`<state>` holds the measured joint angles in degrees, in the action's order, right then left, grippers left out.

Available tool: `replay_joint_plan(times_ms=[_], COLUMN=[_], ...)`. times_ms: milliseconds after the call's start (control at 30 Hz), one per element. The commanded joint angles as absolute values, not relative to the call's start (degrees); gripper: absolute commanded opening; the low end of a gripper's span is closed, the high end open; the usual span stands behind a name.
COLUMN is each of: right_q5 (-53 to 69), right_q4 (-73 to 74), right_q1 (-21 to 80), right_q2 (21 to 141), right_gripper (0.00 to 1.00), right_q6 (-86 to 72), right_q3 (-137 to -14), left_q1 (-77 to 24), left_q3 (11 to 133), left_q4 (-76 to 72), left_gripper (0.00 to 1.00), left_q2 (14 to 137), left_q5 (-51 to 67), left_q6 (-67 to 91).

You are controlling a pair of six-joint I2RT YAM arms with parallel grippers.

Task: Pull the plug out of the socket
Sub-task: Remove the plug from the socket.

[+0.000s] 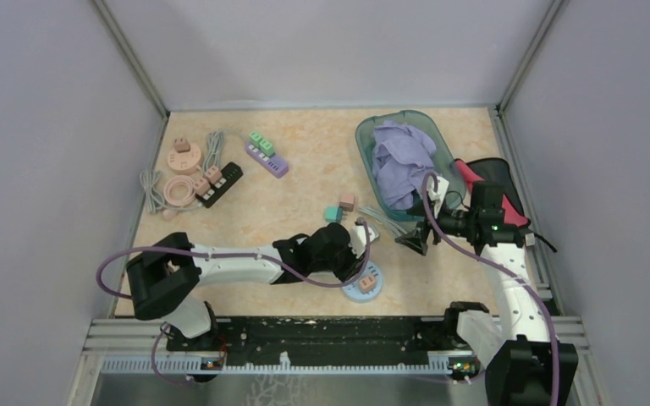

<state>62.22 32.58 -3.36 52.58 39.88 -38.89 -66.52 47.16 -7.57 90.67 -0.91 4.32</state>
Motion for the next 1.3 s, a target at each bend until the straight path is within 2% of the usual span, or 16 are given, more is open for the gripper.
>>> replay_joint_plan(times_ms=[0, 167, 300, 500, 633, 933, 1067, 1267], right_q5=[64.45, 64.61, 64.41, 62.52, 59.39, 54.58, 51.66, 48.24], right_q4=[31.64, 31.18, 29.3, 23.13, 23.58, 18.82, 17.58, 14.1], right_q1=[-2.48, -1.93, -0.73, 2.51, 3.97, 8.5, 11.67, 13.48], right_q2=[52.12, 52.12, 52.29, 50.55, 51.01, 54.46, 57.66, 59.53], right_gripper=[0.86, 0.86, 0.86, 0.85, 0.9, 0.93, 0.89, 0.78], right_q6=[40.81, 40.27, 38.76, 42.35, 49.39, 48.76, 48.05, 45.09], right_q3=[-39.11, -38.9, -38.19, -32.99, -31.31, -28.92, -29.19, -28.84], left_q1=[-66.53, -66.53, -66.53, -66.46, -66.53, -66.52, -66.56, -66.62], left_q3=[48.62, 50.16, 57.41, 66.25, 65.75, 63.04, 62.64, 61.69], left_q4=[-8.08, -10.17, -3.25, 3.22, 3.03, 1.95, 1.83, 0.67], left_gripper=[0.01, 0.01, 0.0, 0.0, 0.0, 0.0, 0.0, 0.0], left_q2=[90.44, 92.21, 98.04, 105.09, 105.31, 103.81, 103.54, 102.97], left_q5=[-7.84, -19.95, -26.99, -24.26, -23.64, -23.22, -22.61, -22.14], left_q6=[9.27, 20.03, 29.31, 36.53, 38.4, 39.28, 39.52, 39.72])
